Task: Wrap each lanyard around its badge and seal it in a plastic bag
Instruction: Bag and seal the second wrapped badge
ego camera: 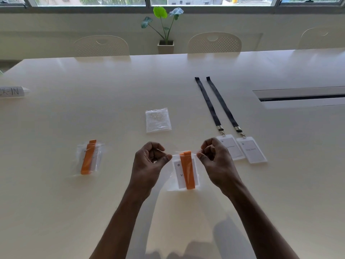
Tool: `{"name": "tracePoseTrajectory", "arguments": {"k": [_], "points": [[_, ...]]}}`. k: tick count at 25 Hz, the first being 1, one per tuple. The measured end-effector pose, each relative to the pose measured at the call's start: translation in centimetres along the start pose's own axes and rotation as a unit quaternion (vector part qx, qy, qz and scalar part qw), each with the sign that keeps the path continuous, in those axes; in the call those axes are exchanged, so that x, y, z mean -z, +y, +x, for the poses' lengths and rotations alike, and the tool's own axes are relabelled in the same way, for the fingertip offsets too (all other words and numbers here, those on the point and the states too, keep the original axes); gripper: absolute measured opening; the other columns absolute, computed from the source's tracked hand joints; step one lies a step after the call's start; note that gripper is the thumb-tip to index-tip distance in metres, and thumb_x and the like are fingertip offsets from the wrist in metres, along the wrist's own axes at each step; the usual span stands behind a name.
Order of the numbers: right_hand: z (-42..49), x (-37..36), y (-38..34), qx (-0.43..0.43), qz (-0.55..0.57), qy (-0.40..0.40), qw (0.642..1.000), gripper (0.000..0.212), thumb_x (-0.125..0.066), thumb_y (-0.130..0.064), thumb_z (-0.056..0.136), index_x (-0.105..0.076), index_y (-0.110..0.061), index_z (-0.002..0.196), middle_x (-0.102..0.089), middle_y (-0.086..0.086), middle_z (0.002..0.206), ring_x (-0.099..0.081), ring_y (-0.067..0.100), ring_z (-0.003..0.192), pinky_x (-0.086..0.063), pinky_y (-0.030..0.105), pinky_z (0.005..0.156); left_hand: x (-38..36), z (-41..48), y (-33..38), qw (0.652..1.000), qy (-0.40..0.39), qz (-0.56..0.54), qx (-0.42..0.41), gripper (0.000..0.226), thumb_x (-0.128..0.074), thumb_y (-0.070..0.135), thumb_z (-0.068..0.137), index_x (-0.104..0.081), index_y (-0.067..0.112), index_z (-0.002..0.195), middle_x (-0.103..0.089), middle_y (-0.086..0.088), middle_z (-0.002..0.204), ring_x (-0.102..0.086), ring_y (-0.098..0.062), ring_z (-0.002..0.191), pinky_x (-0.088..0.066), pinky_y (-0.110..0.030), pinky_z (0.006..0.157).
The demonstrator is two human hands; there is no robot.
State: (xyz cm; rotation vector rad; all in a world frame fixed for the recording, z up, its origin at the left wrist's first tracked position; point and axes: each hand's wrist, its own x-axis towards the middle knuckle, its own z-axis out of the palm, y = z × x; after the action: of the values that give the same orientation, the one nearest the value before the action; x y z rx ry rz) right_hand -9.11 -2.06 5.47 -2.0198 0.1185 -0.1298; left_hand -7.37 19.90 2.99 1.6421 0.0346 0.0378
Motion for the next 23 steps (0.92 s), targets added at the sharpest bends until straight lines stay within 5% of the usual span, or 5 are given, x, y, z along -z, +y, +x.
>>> {"name": "tracePoseTrajectory", "arguments": {"k": [5,10,16,23], "points": [[0.1,-0.6,0.5,-0.043,0.037,-0.024,0.998,0.015,-0.065,-0.013,0.101,-0.064,-0.026,0.109,-0.072,-0.002,0.097,-0.071,0.010,0.095,-0.062,0.026,0.085,0.9,0.4,-0.2,0.995,-0.056,-0.037,0.075,0.026,-0.085,0.013,0.086,-0.076,0.026,0.107,-0.078,-0.009,0.085,-0.075,-0.017,0.088,-0.060,-0.026,0.082],[0.0,-1.7,0.5,-0.060,0.052,-0.071,0.994,0.007,-0.065,-0.015,0.101,-0.070,-0.018,0.097,-0.076,0.005,0.093,-0.075,0.019,0.093,-0.063,0.037,0.090,2.4,-0.4,-0.5,0.991,-0.034,-0.075,0.109,0.007,-0.084,0.007,0.083,-0.082,0.008,0.090,-0.081,-0.018,0.090,-0.076,-0.025,0.084,-0.065,-0.039,0.086],[0.3,-5.4,-1.4,-0.086,0.114,-0.128,0.981,0.010,-0.056,-0.009,0.106,-0.063,-0.004,0.102,-0.077,0.017,0.094,-0.078,0.028,0.087,-0.066,0.041,0.080,6.2,-0.9,-0.5,0.991,-0.007,-0.077,0.109,0.023,-0.081,0.026,0.073,-0.081,0.011,0.090,-0.081,-0.015,0.088,-0.079,-0.027,0.081,-0.066,-0.033,0.072],[1.6,-12.6,-4.7,-0.134,0.200,-0.172,0.955,0.014,-0.057,-0.005,0.106,-0.062,0.007,0.106,-0.076,0.025,0.094,-0.076,0.030,0.077,-0.067,0.040,0.072,14.2,1.2,-1.0,0.996,0.059,0.031,0.058,0.006,-0.081,0.014,0.088,-0.082,0.020,0.089,-0.083,-0.004,0.085,-0.078,-0.017,0.075,-0.059,-0.021,0.063]]}}
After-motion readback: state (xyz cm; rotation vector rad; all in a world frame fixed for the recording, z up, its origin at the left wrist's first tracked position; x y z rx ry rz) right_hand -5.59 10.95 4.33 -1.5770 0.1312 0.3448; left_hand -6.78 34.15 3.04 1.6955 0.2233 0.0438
